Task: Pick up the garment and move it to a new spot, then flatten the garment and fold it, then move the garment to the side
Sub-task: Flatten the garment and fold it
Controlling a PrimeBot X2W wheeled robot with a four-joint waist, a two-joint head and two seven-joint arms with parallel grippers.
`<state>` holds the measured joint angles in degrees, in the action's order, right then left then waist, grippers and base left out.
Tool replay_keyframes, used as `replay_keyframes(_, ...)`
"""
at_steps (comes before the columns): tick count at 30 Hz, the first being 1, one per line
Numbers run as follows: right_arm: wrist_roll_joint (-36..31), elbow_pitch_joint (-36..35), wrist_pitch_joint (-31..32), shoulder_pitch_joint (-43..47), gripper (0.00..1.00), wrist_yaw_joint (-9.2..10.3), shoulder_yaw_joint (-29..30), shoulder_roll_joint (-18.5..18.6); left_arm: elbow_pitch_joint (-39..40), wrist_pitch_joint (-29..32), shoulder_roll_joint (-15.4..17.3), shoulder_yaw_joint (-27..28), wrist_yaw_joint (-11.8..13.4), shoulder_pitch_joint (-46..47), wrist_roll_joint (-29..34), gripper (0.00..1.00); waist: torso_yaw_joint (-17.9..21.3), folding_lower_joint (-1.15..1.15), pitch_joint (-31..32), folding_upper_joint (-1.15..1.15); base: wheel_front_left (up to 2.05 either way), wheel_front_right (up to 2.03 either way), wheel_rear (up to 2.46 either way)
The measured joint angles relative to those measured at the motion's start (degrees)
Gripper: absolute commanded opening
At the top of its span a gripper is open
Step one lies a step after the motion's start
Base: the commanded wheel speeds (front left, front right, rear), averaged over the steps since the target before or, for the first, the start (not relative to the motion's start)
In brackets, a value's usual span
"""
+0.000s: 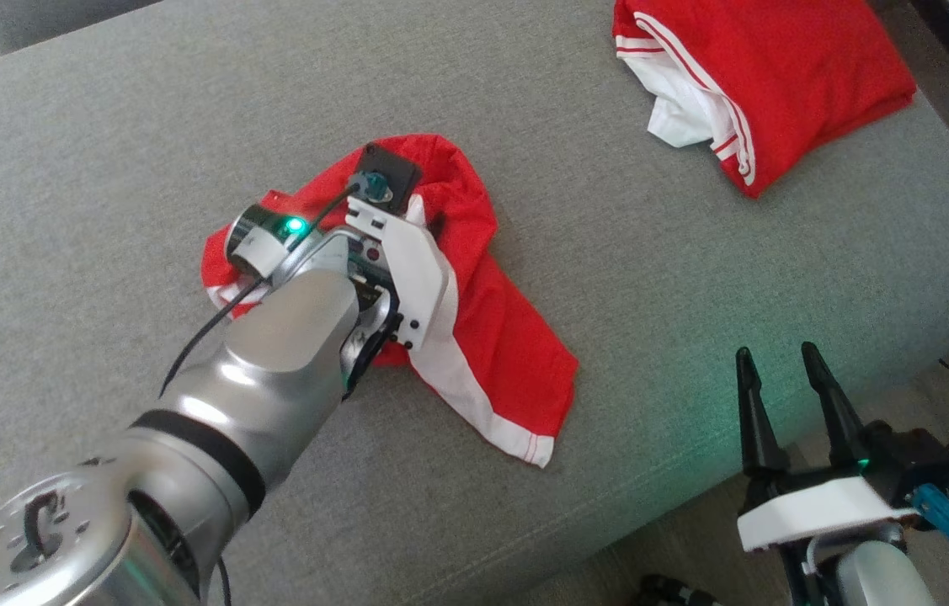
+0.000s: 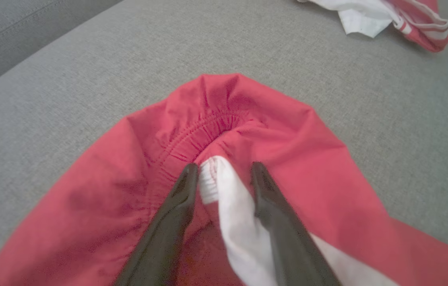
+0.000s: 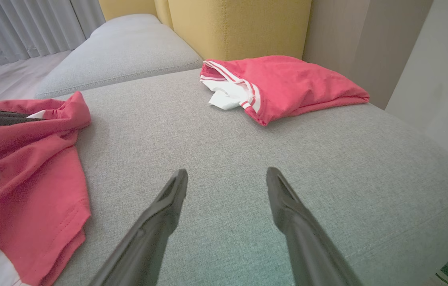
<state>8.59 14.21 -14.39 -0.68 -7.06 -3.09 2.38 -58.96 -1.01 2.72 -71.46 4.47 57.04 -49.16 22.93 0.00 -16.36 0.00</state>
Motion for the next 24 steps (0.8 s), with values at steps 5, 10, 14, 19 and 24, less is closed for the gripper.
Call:
replay_keyframes(5,-0.01,0.18,0.0,-0.01,1.0,0.0,-0.08,0.0,0.79,0.41,0.01,-0.22,0.01,-0.63,-1.09,0.31,0.12,0.0,0.25,0.0,0.0,0.0,0.0)
replay_keyframes(10,-0.01,0.43,0.0,0.01,1.0,0.0,-0.05,0.0,1.91,-0.87,0.01,-0.37,0.46,-0.63,-1.66,0.11,-0.02,0.0,0.48,0.0,0.0,0.0,0.0)
replay_keyframes(14,-0.02,0.51,0.0,0.15,1.0,0.0,0.8,0.0,4.22,-4.13,-0.03,0.66,1.71,-0.63,-3.69,0.21,-0.99,0.0,1.21,0.0,0.0,0.0,0.0)
replay_keyframes(19,-0.76,0.38,0.0,1.59,1.0,0.0,3.26,0.0,8.44,-10.69,0.24,5.88,5.87,-2.13,-6.73,0.0,-3.79,0.0,2.83,0.0,0.0,0.0,0.0)
replay_keyframes(24,-2.02,0.16,0.01,5.26,1.0,0.0,5.08,-0.01,20.49,-13.23,4.78,12.7,14.32,-12.06,-8.09,0.0,-8.1,0.0,4.96,0.0,0.0,0.0,0.0)
